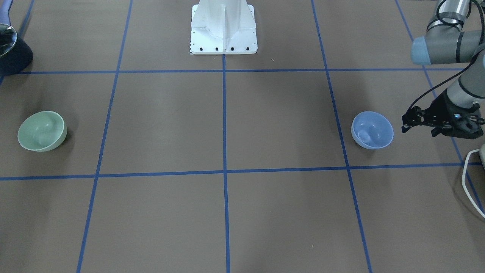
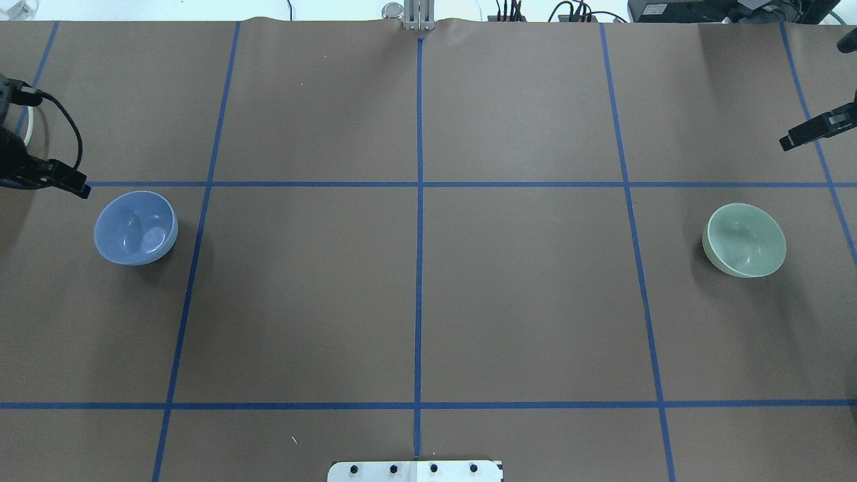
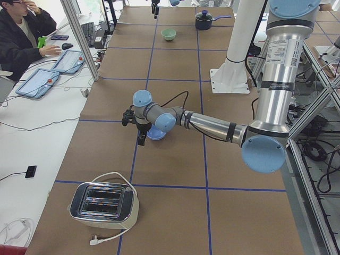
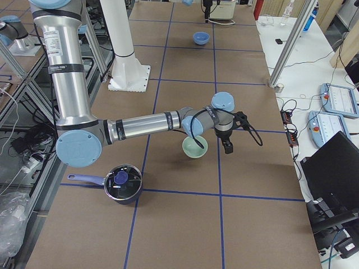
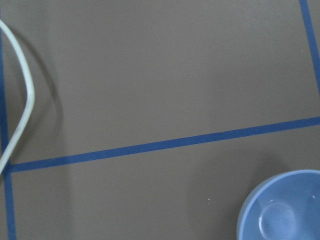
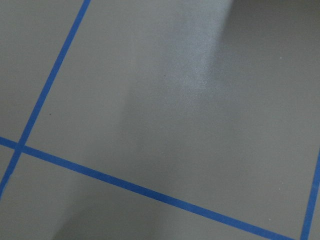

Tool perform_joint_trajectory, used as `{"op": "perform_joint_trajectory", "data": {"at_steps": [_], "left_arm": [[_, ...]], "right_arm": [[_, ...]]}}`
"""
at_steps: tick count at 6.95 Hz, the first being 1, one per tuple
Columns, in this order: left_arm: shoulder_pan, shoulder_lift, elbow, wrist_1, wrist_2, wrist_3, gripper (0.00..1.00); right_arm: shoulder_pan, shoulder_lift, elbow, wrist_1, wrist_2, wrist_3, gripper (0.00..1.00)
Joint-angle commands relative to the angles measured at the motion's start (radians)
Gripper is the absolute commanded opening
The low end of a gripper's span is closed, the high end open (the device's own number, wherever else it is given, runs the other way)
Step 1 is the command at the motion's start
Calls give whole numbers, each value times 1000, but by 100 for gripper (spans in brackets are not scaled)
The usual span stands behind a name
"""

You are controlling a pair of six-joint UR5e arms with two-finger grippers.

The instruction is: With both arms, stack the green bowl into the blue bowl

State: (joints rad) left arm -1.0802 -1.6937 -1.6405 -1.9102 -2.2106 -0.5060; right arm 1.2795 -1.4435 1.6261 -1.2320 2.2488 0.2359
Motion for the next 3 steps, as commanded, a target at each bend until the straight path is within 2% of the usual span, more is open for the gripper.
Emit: {"op": "perform_joint_trajectory", "data": {"at_steps": [1,2,3], "left_arm": [[64,-27,37,-42,2,-6,69],[74,-27,42,-47,2,-5,42],[74,-27,42,-47,2,-3,29]], "right_arm": [[-3,0,-2,0,0,0,100],[-3,0,-3,0,0,0,100],[-3,0,-3,0,0,0,100]]}}
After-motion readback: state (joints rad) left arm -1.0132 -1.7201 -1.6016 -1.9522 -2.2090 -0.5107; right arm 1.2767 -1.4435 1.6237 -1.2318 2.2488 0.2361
